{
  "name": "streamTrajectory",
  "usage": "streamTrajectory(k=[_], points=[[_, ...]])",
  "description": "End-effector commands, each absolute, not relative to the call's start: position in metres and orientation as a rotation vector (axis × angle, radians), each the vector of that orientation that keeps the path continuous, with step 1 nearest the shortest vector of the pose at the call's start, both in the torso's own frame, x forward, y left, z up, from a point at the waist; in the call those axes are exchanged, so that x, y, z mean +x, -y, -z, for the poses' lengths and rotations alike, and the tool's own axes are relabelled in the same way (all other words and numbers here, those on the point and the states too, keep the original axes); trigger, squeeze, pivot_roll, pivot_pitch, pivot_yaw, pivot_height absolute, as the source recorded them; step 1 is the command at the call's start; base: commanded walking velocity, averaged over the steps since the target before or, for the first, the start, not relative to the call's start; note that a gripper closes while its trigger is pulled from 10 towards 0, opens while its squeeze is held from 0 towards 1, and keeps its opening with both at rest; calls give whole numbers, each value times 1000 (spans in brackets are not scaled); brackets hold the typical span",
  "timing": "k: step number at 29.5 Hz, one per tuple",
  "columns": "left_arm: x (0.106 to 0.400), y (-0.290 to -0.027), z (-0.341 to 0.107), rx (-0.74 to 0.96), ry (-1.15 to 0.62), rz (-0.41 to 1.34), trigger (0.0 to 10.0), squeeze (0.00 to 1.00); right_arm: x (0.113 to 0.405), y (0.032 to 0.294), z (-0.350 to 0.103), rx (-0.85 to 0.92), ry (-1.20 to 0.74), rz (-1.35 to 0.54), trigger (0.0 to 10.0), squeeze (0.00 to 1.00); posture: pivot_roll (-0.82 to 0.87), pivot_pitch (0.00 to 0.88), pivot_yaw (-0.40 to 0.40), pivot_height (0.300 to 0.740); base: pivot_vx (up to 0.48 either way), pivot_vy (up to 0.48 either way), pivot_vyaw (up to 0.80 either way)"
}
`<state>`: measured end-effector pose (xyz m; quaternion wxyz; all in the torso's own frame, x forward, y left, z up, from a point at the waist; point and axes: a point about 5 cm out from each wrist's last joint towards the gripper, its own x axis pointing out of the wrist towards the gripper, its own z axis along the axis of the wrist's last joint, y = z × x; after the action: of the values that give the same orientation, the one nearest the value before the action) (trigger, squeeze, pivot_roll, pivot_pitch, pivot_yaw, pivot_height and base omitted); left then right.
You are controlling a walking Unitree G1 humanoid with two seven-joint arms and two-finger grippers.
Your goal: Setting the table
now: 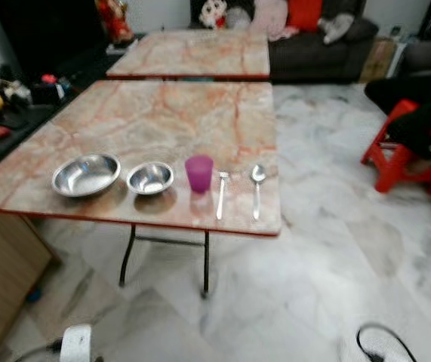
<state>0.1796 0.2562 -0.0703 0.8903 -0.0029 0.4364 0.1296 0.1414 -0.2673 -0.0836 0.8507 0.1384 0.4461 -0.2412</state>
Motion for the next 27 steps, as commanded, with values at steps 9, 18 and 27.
streamTrajectory(k=[9, 18, 27], points=[[182, -257, 69, 16, -908, -259, 10000, 0, 142, 268, 83, 300, -929, 516, 10000, 0, 8, 45, 73, 740, 0, 0, 0], [182, -257, 69, 17, -910, -257, 10000, 0, 142, 268, 83, 299, -927, 515, 10000, 0, 6, 43, 73, 740, 0, 0, 0], [182, -257, 69, 16, -908, -259, 10000, 0, 142, 268, 83, 297, -927, 515, 10000, 0, 7, 41, 74, 740, 0, 0, 0]])
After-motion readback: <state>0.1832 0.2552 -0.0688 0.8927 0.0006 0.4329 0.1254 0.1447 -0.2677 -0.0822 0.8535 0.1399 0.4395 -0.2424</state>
